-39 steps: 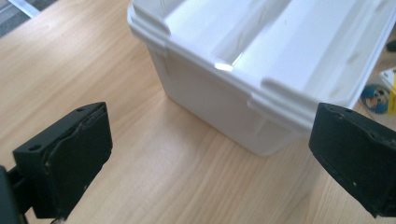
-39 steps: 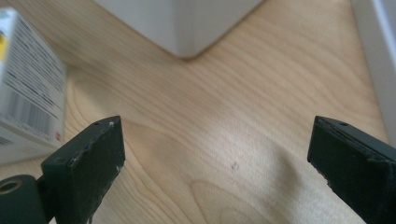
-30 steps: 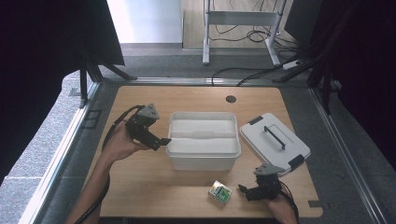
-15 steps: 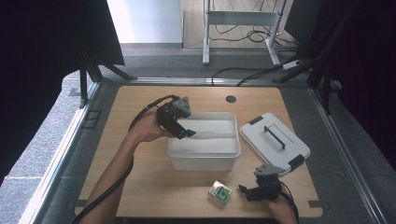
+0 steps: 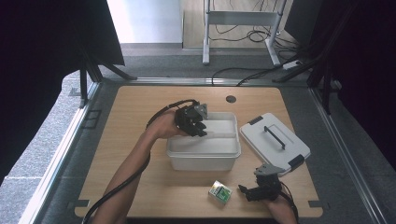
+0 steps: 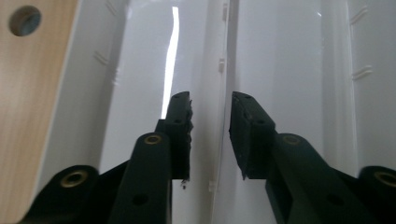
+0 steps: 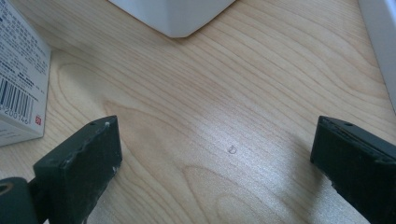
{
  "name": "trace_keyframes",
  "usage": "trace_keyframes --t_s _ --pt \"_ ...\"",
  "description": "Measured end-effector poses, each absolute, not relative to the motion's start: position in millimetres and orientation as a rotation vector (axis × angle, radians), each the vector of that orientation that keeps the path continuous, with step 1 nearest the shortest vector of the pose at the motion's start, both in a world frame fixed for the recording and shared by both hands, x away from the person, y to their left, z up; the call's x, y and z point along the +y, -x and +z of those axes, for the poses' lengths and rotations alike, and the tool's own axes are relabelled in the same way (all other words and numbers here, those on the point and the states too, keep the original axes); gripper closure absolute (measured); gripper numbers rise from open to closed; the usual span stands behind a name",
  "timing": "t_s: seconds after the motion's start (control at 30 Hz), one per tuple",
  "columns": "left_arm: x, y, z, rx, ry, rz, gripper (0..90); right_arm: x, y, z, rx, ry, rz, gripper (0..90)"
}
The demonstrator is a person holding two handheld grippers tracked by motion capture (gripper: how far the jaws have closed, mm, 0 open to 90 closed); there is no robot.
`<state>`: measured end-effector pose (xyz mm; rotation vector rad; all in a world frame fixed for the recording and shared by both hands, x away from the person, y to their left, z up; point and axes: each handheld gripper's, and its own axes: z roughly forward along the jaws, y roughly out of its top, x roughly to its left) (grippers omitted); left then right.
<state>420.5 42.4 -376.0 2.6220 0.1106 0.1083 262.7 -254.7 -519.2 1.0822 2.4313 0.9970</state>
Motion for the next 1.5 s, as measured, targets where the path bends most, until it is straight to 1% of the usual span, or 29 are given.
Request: trace_keyframes --t_s 0.07,0.1,0.13,0.17,0.23,0.3,0.63,0.83,0.97,1.17,1.5 --pt "41 -422 -380 0.097 -2.626 0.095 78.6 -255 -263 -519 2.431 -1.082 0.997 1.5" --pt "41 -422 -381 0.089 -2.626 0.074 84.1 -255 -263 -519 2.431 -1.082 0.997 1.5" --pt "41 -423 -382 0.079 -2.622 0.061 84.1 -255 -263 -519 2.431 -1.082 0.997 1.5" --pt "41 -423 -382 0.072 -2.622 0.055 86.7 -255 -263 -519 2.432 -1.081 0.996 1.5" --pt "41 -423 -382 0.052 -2.625 0.051 88.3 -255 -263 -519 2.432 -1.08 0.995 1.5" --pt "41 -424 -381 0.036 -2.623 0.036 88.8 -255 -263 -519 2.432 -1.08 0.995 1.5" --pt "41 -422 -372 0.005 -2.594 0.053 89.0 -255 -263 -519 2.431 -1.082 0.996 1.5" --pt "43 -419 -350 0.018 -2.544 0.072 89.0 -255 -263 -519 2.425 -1.08 0.999 1.5" --pt "43 -414 -342 0.041 -2.558 0.097 88.9 -255 -263 -519 2.425 -1.083 0.999 1.5" --pt "58 -413 -336 0.133 -2.568 0.12 88.9 -255 -263 -519 2.426 -1.083 0.999 1.5" --pt "108 -414 -335 0.405 -2.528 0.163 88.9 -255 -263 -519 2.425 -1.079 0.999 1.5"
